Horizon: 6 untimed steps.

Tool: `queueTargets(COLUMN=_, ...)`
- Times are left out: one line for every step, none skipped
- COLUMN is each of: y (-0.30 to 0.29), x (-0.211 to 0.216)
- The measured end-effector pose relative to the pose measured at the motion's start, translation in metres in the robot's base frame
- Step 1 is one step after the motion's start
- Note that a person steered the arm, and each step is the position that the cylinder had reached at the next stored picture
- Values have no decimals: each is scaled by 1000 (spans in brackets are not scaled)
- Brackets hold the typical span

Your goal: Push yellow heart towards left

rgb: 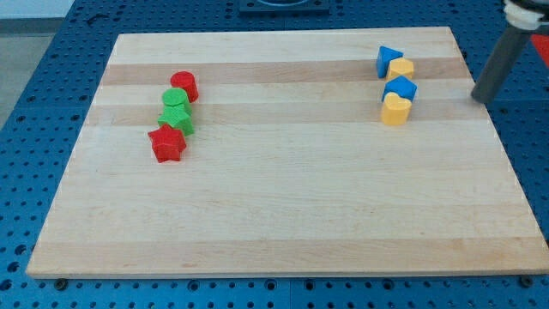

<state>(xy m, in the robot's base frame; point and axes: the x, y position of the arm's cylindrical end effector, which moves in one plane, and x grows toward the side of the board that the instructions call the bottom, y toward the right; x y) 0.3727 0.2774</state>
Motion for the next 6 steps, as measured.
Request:
queueTargets(y=-49, x=10)
queueTargets(y=-79, x=23)
queueTargets(y=-133, x=31)
queueTargets(y=-194, x=31)
queueTargets(y=-211, x=32)
queueTargets(y=-200, x=32)
